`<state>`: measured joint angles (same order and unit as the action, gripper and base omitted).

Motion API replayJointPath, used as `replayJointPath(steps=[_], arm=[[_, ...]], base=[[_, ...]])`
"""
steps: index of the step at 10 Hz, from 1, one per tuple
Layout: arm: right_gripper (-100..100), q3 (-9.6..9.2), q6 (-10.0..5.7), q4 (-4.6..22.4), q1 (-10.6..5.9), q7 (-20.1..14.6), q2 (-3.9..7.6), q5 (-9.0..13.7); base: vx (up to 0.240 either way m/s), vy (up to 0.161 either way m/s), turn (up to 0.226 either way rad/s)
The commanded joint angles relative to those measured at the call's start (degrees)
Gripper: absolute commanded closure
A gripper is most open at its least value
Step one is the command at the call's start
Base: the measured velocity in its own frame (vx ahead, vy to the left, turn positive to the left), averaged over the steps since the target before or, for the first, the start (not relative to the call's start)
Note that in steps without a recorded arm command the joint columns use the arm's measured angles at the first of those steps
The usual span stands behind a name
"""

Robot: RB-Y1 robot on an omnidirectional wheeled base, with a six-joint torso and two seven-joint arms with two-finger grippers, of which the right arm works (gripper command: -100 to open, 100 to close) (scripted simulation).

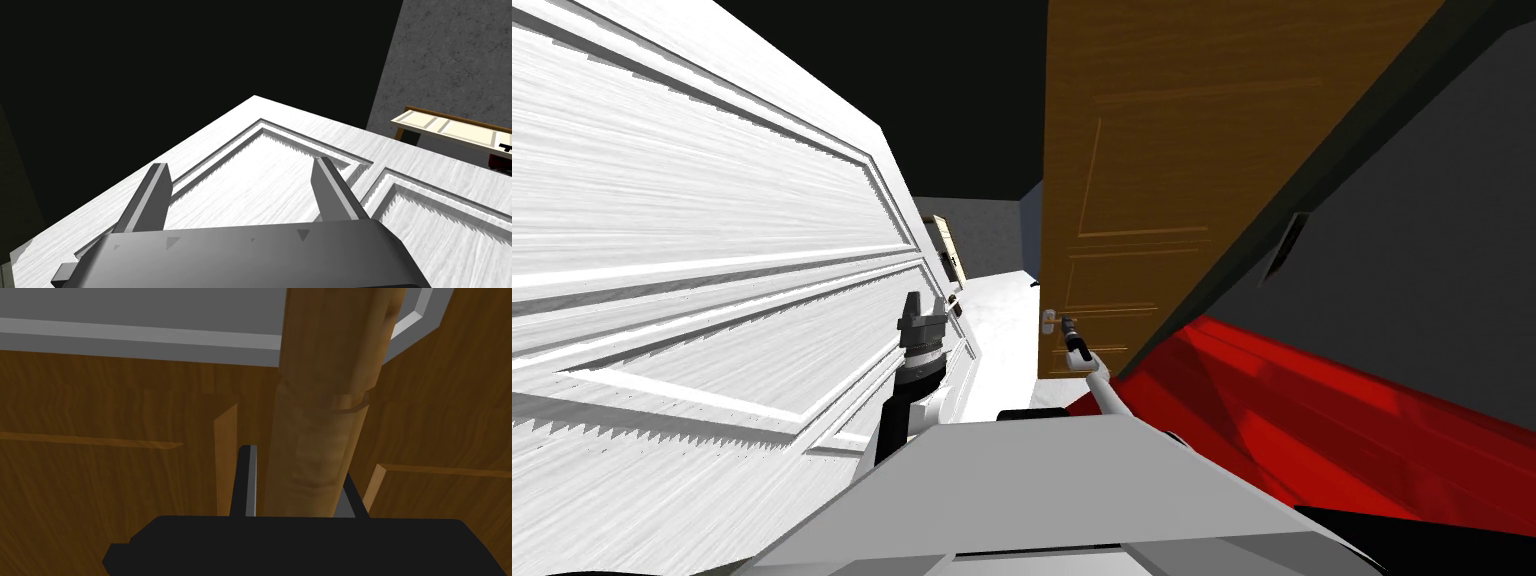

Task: Push the door open

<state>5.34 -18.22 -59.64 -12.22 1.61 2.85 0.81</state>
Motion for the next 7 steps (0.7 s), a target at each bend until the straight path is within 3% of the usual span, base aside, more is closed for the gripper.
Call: replayJointPath(steps=[1,7], arm=[[100,1.68,0.28,-0.8,-0.21,0.5,-0.05,0.2],[100,5.34,0.11,-0.4,-0.45,1.3,-2.06,0.7]], base=[[0.161,0.144,-0.083],[0.161,0.124,-0.088]])
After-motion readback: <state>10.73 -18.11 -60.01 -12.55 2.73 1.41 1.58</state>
